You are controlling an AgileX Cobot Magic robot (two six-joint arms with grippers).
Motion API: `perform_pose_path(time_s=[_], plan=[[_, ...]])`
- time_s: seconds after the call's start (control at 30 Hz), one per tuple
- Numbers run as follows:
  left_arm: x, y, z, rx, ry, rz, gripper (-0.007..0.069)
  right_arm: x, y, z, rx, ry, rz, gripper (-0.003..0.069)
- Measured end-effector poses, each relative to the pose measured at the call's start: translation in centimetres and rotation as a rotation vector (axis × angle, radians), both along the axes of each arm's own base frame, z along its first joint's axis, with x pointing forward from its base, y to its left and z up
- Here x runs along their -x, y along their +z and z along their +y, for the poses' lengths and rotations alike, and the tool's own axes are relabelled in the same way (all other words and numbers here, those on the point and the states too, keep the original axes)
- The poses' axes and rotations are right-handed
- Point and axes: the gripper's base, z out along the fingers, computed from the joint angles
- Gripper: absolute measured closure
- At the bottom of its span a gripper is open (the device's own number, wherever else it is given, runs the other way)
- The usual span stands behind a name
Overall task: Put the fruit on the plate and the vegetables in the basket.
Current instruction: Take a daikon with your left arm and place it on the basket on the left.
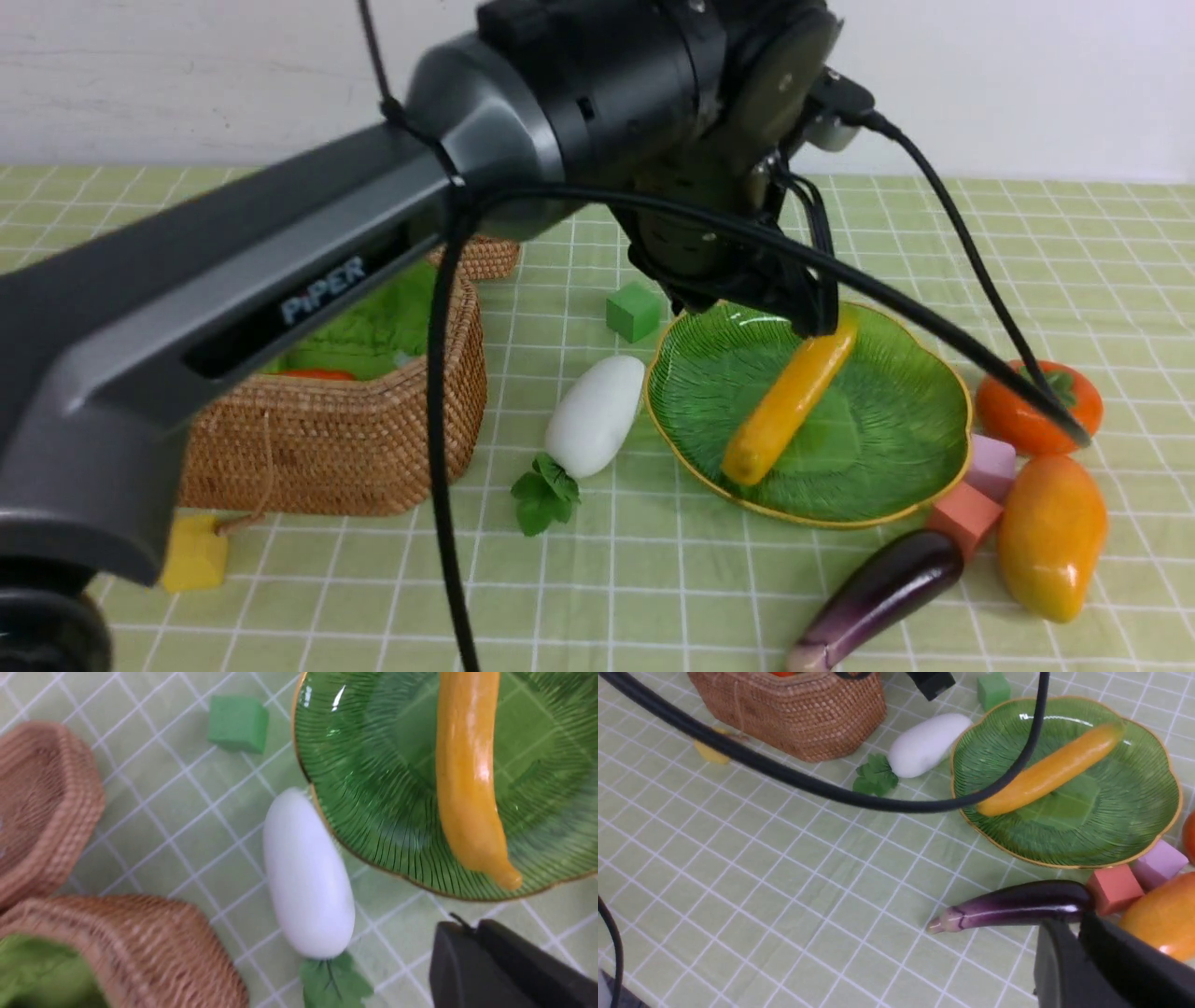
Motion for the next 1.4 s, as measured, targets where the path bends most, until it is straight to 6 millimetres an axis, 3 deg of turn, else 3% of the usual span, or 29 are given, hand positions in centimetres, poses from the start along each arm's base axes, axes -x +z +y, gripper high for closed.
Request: perform_pose_path(time_s=[0.17,0.27,0.4,0.5,0.67,0.77,0.87,1.03,1.4], plan=[[1.5,1.6,1.4,0.031,0.019,0.012,0.0638,0.2,0.2,0.5,-0.049,0.042,0.001,0.0589],[2.4,0.6,2.2,0.009,0.024,0.064,0.0638,0.3,0.3,0.6,-0.050,0.059,-0.001,0.0588],[2.9,-3.1,2.8,-0.050,0.014,0.124,0.0611,0.5,0.1,0.7,-0.043,0.081,0.012,0.0585],[1.4,-5.8,2.8,-0.048,0.017,0.130,0.0502,0.5,0.1,0.7,-0.037,0.087,0.020,0.0583],[-3.4,-10.7,4.1,-0.072,0.059,0.143,0.0212,0.6,0.0,0.7,-0.029,0.095,0.029,0.0578],[-5.2,-13.4,4.8,-0.090,0.062,0.170,0.0076,0.6,0.0,0.7,-0.021,0.102,0.022,0.0574],[-6.3,-15.3,5.1,-0.087,0.060,0.186,-0.0016,0.6,0.0,0.7,-0.014,0.107,0.014,0.0573],[-7.0,-15.9,4.8,-0.058,0.042,0.153,-0.0027,0.5,0.1,0.7,-0.018,0.103,0.001,0.0571],[-8.6,-18.2,4.3,-0.114,-0.037,0.041,0.0061,0.5,0.1,0.7,-0.019,0.104,-0.001,0.0571]])
